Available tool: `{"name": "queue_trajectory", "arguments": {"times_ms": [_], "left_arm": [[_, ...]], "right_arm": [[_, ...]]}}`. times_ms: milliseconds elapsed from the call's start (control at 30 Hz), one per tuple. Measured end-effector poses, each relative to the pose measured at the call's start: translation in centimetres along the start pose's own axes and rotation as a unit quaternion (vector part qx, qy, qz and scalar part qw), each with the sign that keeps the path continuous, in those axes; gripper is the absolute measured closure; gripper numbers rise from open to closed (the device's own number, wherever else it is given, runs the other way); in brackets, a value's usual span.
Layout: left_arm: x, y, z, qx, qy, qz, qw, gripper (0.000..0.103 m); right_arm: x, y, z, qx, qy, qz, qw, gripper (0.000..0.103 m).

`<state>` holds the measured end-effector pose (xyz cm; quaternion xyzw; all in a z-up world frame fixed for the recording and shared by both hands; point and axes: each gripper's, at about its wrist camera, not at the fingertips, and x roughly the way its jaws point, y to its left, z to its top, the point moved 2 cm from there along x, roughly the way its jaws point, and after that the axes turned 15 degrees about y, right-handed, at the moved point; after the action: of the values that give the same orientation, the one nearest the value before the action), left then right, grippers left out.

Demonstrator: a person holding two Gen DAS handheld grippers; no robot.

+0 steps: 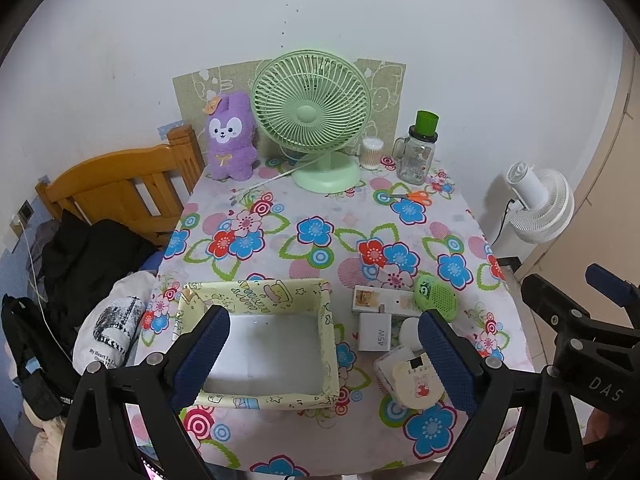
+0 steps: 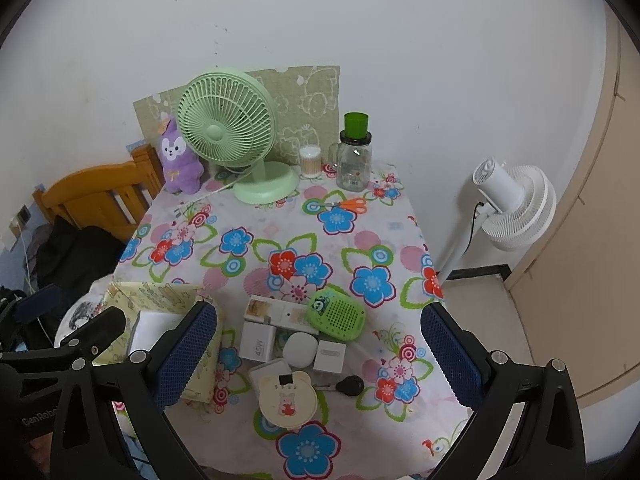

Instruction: Organize rigid objects

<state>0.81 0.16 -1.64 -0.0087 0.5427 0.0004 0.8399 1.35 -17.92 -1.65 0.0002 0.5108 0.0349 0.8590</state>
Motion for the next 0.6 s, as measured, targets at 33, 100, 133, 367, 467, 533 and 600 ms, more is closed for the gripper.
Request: {"name": "queue_trajectory", "arguments": {"times_ms": [33, 100, 133, 367, 467, 533, 600], "left_arm": [[0.03, 0.00, -0.01, 0.001, 0.001, -0.001, 1.0000, 0.007], [0.15, -0.05, -0.14, 0.001, 0.004, -0.003, 1.0000, 0.007], [0.20, -0.03, -0.18, 0.000, 0.005, -0.004, 1.0000, 0.007], [0.24, -0.02, -0.33, 0.003, -0.001, -0.003, 1.0000, 0.007], [0.22, -0.05, -0.28, 0.003, 0.000, -0.004, 1.0000, 0.007], [0.22, -0.03, -0.29, 0.002, 0.002, -0.004, 1.0000, 0.007], [0.23, -0.06, -0.29, 0.003, 0.002, -0.004, 1.0000, 0.007]], "right_arm": [[0.03, -0.06, -0.01, 0.001, 0.001, 0.000, 1.000, 0.000], [-0.02, -0.04, 0.05, -0.001, 0.000, -0.007, 1.000, 0.000], [-0.05, 0.01, 0.07, -0.003, 0.000, -0.010, 1.000, 0.000], [-0.15, 0.14, 0.06, -0.007, 0.001, -0.016, 1.000, 0.000], [-0.09, 0.22, -0.12, -0.008, 0.002, -0.018, 1.000, 0.000], [0.04, 0.24, -0.22, -0.008, 0.002, -0.019, 1.000, 0.000], [0.10, 0.33, -0.25, -0.008, 0.003, -0.020, 1.000, 0.000]]}}
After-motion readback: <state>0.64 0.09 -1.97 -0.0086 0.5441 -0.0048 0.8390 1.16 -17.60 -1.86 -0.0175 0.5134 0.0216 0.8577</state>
